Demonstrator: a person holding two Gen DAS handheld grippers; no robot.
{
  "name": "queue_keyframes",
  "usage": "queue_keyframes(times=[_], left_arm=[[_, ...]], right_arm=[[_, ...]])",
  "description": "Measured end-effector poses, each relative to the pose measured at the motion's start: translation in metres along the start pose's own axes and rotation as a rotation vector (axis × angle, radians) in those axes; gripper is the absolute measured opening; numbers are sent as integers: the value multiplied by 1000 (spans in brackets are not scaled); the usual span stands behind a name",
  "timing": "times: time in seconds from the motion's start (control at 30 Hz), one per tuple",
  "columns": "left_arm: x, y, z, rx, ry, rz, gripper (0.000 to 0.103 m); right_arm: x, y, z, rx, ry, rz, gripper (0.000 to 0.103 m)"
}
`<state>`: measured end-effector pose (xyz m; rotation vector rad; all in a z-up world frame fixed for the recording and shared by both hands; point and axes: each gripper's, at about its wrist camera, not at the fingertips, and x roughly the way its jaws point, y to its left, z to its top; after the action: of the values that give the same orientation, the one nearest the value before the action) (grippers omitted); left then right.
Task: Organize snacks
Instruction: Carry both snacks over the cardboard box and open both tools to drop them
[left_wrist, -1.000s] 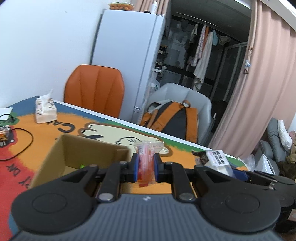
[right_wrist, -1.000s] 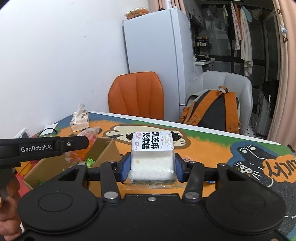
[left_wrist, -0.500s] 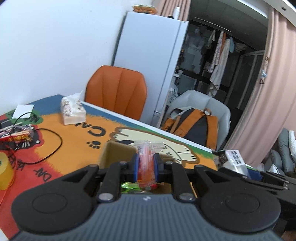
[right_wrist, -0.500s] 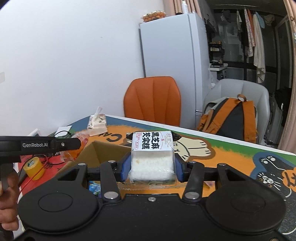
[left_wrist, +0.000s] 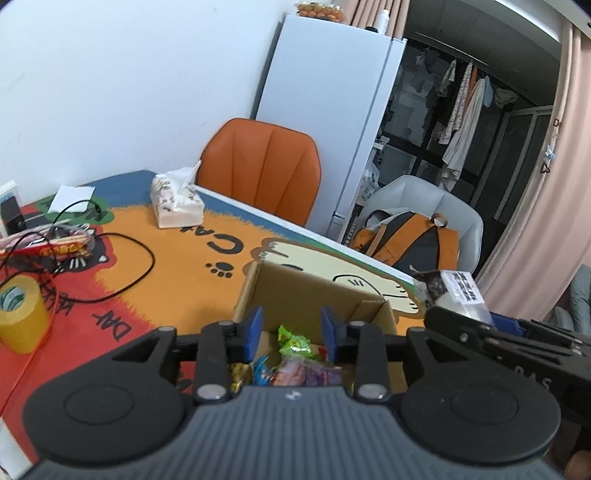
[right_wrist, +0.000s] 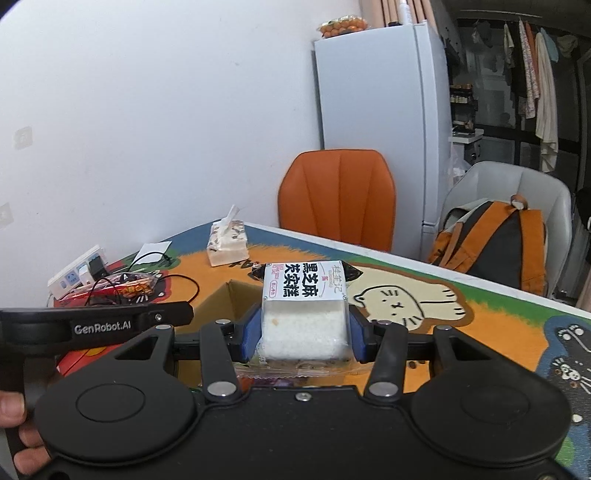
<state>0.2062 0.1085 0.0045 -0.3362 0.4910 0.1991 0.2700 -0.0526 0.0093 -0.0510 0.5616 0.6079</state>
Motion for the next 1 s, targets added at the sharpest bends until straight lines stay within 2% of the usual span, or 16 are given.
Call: queue_keyframes(times=[0.1, 0.33, 0.4, 0.47, 0.53, 0.7, 0.83, 1.0], left_arm=[[-3, 4, -1, -9, 7, 1, 36], [-9, 6, -3, 1, 8, -7, 55], [-11, 6, -4, 4, 5, 0, 60], [-12, 6, -4, 3, -2, 3, 66], [-13, 6, -5, 3, -6, 6, 72], [-11, -2, -7, 5, -3, 8, 77], [-8, -11, -9, 10, -8, -4, 86], [-4, -25, -12, 26, 0, -24, 89]], right_arm=[[6, 6, -1, -5, 11, 13, 48], [17, 18, -2, -24, 46, 57, 49], [17, 18, -4, -25, 51, 51, 53], [16, 14, -5, -7, 51, 41, 64], [11, 8, -6, 10, 46, 43, 68], [0, -9, -9, 27, 43, 14, 72], [-9, -24, -13, 41, 41, -16, 78], [-16, -44, -17, 65, 41, -47, 83]])
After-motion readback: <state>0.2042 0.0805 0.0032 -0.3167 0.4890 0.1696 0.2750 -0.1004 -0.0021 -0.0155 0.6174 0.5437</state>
